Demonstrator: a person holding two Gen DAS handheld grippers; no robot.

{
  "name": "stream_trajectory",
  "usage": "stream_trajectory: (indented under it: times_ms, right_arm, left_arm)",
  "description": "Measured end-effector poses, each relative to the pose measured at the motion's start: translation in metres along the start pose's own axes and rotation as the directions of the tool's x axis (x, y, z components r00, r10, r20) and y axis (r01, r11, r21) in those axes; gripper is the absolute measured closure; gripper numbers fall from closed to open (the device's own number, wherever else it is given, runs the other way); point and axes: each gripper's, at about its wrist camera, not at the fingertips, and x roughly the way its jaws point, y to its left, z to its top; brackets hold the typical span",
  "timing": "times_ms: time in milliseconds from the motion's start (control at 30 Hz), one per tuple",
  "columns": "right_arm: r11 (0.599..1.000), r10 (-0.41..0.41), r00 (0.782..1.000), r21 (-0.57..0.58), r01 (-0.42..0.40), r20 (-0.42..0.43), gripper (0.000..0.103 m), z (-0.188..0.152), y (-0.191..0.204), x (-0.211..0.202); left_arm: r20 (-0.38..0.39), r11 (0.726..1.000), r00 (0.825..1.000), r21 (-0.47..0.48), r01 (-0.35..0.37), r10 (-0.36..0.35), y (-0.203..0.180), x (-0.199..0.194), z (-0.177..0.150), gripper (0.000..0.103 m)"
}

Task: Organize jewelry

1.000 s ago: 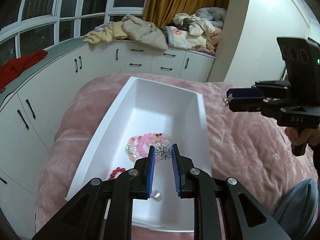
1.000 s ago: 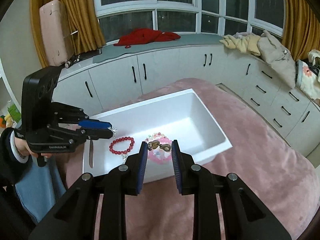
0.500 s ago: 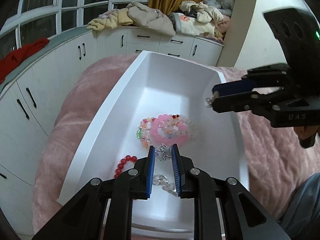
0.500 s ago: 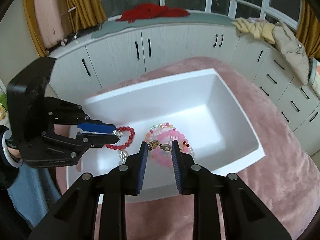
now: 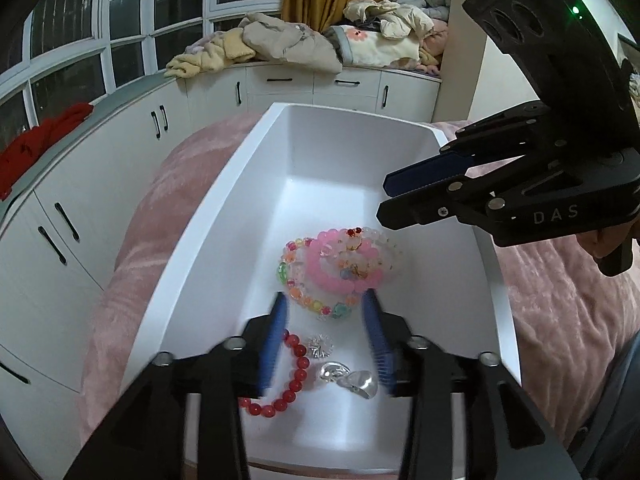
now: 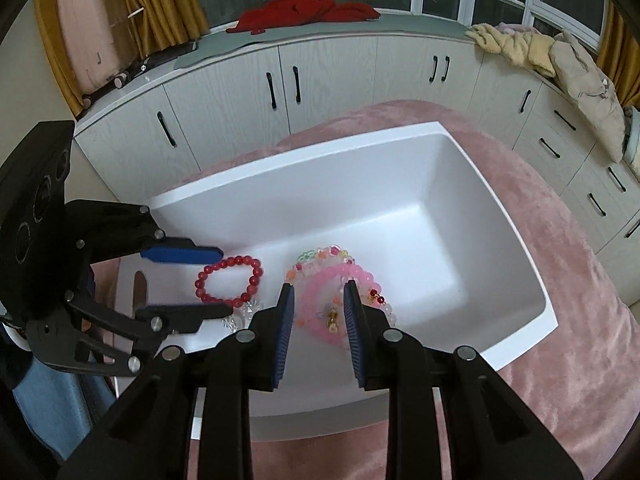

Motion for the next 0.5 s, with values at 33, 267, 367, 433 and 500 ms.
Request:
stream_trajectory:
  times_ms: [33, 267, 367, 433, 500]
  right_arm:
    - [1.000, -0.003, 1.000, 0.001, 0.003, 0.012, 0.065, 0.000, 0.000, -0.003]
    - [0.998, -0.062, 0.984, 0.033, 0.058, 0.165, 0.030, -0.004, 0.010, -0.053]
    - [0.992, -0.124, 0.967, 0.041, 0.117, 0.221, 0.019, -0.012, 0.016, -0.075]
    - [0.988, -0.152, 0.957, 0.044, 0.146, 0.246, 0.013, -0.018, 0.021, -0.087]
    - [0.978, -0.210, 0.938, 0.058, 0.202, 0.275, 0.008, -0.028, 0.026, -0.099]
  left_arm:
    - [0.007, 1.000, 1.000, 0.000, -0.004, 0.004, 0.000, -0.003, 0.000, 0.045]
    - [0.073, 1.000, 0.997, 0.005, -0.013, 0.012, -0.006, -0.033, 0.005, 0.016]
    - [0.091, 0.999, 0.995, 0.011, -0.033, 0.032, -0.012, -0.046, 0.005, 0.011]
    - [0.103, 0.999, 0.994, 0.017, -0.046, 0.043, -0.018, -0.057, 0.004, 0.010]
    - [0.107, 0.997, 0.992, 0.022, -0.068, 0.065, -0.024, -0.067, 0.003, 0.009]
